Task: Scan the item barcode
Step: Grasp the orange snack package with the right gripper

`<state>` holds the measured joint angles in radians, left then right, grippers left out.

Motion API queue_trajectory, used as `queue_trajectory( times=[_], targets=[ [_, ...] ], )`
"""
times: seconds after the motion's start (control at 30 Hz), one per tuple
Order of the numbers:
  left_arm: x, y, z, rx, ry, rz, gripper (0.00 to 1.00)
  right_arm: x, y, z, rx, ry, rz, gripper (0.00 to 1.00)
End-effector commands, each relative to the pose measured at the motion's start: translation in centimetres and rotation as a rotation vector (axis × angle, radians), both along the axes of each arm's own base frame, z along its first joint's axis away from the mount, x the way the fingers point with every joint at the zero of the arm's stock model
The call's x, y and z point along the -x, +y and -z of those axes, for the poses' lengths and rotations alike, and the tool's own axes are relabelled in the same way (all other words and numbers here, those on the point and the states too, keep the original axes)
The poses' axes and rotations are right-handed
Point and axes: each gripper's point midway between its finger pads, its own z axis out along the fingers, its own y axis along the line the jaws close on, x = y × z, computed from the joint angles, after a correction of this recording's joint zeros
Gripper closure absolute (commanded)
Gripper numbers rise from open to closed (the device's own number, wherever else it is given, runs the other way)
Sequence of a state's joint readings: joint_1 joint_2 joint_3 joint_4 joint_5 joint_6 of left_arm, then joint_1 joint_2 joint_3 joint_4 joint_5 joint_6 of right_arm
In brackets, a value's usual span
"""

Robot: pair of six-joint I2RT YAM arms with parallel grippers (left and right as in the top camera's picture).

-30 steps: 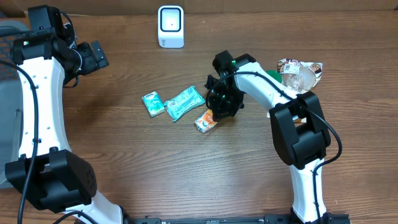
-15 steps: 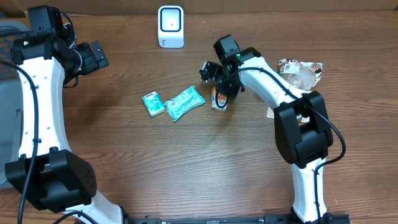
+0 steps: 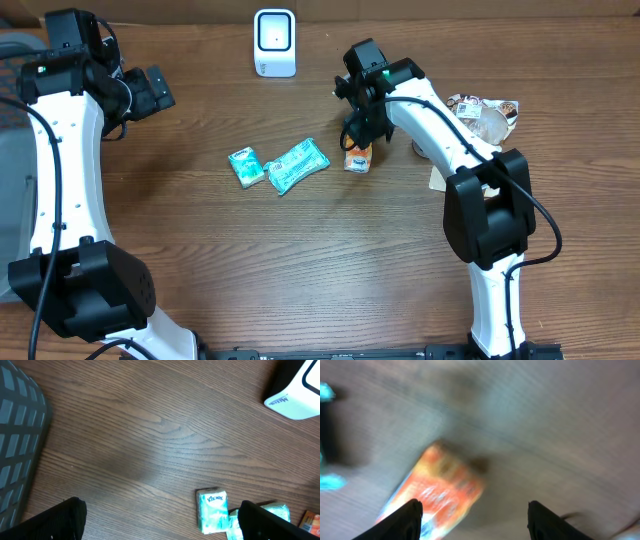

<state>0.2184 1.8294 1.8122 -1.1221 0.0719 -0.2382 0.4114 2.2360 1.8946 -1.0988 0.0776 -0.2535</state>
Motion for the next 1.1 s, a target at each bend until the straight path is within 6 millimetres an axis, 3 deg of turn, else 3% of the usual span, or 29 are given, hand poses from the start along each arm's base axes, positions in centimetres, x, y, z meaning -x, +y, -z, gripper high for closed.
queue_trajectory(
  times=[0.0, 0.07, 0.33, 0.57, 0.8, 0.93, 1.07],
  targets=[
    [0.1, 0.1, -0.2, 0.011, -0.006, -0.021, 0.01, 2.0, 1.7, -0.6, -0.201, 0.145, 0.196, 0.38],
    [0.1, 0.1, -0.2, 0.011, -0.007, -0.021, 0.0, 3.6, 1.6, -0.1, -0.251, 0.24, 0.214, 0.43],
    [0.1, 0.1, -0.2, 0.011, -0.007, -0.021, 0.0, 4.5, -0.1, 2.8, -0.255, 0.301, 0.401, 0.67],
    [0.1, 0.1, -0.2, 0.01, -0.007, -0.021, 0.0, 5.2, 1.0, 3.7, -0.321, 0.344, 0.422, 0.72],
    [0.1, 0.1, -0.2, 0.01, -0.007, -0.021, 0.01, 6.0, 0.6, 5.6, -0.32, 0.367, 0.475, 0.79],
    [0.1, 0.1, -0.2, 0.011, -0.007, -0.021, 0.01, 6.0, 0.2, 5.6, -0.318, 0.371, 0.483, 0.96],
    [0.1, 0.1, -0.2, 0.011, -0.007, -0.021, 0.0, 5.9, 0.7, 4.8, -0.346, 0.376, 0.467, 0.96]
  ],
)
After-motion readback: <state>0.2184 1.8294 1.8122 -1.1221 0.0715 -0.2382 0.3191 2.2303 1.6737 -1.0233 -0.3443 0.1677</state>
